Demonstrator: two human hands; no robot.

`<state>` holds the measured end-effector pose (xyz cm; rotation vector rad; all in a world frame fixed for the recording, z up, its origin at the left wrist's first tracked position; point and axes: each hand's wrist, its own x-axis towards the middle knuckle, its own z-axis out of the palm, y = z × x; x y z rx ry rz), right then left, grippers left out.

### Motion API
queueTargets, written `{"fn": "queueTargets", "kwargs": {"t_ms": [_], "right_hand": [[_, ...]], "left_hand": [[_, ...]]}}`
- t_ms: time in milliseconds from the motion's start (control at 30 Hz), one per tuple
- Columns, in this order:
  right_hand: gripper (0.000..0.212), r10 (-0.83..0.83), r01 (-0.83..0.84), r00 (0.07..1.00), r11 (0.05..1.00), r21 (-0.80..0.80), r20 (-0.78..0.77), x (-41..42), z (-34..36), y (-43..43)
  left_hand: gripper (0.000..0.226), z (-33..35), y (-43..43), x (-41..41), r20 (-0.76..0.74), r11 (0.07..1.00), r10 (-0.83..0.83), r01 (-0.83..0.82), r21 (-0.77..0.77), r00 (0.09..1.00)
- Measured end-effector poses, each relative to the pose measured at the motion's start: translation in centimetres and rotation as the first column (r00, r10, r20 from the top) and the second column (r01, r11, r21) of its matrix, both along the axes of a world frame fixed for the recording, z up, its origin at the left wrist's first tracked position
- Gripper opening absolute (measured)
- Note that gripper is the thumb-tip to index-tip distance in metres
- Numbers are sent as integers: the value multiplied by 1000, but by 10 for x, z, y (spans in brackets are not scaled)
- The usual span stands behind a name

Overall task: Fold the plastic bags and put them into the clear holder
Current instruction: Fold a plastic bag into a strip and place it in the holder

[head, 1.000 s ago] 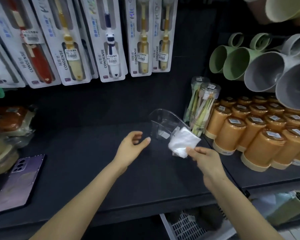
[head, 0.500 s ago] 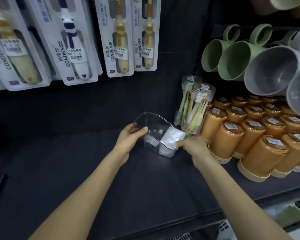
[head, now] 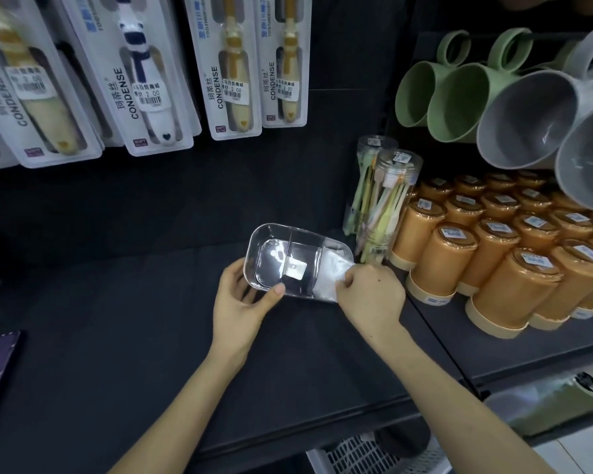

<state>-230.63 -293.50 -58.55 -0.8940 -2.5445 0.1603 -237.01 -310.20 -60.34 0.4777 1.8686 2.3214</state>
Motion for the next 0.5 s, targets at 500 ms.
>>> {"fn": "queueTargets", "kwargs": {"t_ms": [500], "right_hand": [[31, 205, -202, 968, 979, 34, -142, 4, -6, 16]], "left_hand": [[49, 5, -6, 3, 24, 999, 9, -7, -44, 1000]]}}
